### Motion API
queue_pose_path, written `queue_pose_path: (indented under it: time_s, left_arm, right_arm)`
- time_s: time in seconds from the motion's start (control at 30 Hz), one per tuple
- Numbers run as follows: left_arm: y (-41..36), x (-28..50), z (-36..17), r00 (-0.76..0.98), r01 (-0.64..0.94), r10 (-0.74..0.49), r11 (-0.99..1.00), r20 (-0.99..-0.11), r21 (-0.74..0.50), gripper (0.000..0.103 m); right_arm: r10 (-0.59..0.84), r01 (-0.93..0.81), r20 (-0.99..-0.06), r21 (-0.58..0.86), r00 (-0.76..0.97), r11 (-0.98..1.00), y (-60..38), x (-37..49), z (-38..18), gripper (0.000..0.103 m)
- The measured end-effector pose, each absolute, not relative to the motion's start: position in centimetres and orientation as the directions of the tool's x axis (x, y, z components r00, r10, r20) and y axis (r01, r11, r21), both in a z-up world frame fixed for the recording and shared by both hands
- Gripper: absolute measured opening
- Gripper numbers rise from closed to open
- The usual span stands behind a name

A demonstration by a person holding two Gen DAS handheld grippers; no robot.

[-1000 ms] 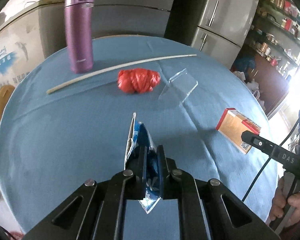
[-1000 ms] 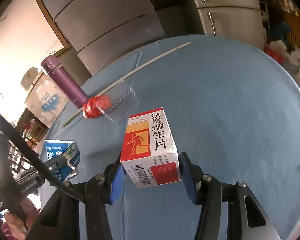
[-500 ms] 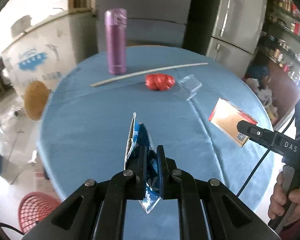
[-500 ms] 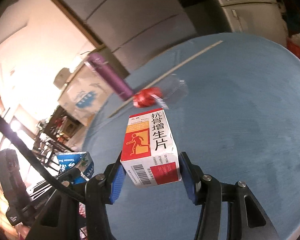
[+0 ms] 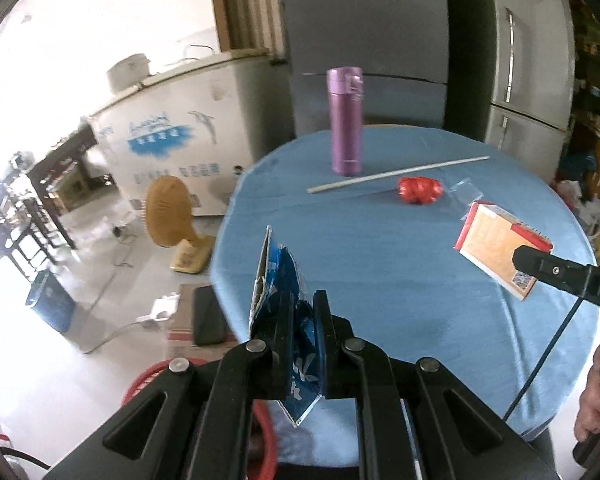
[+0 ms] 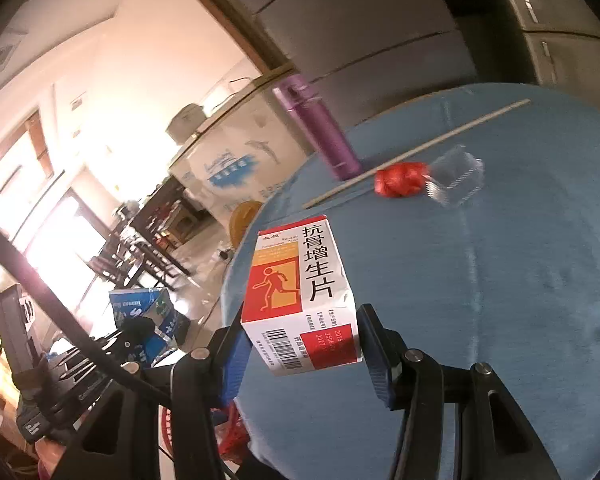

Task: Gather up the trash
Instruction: 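Carry the carton with the left gripper while the right carries the box over the basket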

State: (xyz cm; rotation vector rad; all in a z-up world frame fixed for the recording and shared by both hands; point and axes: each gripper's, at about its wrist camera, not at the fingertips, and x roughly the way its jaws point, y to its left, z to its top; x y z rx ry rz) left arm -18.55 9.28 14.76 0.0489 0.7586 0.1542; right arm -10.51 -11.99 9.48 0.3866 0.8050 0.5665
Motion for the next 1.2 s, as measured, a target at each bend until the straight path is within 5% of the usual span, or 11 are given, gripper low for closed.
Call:
queue_pose_path:
  time_s: [1.2]
  left_arm:
    - [19.1, -24.4, 13.2, 0.649, -0.377, 0.360, 0.917, -0.671, 0.127, 0.010]
  right_arm:
    - [0.746, -0.633, -0.589, 0.457, 0.312, 0.625, 3.9, -14.4, 9.4, 0.054]
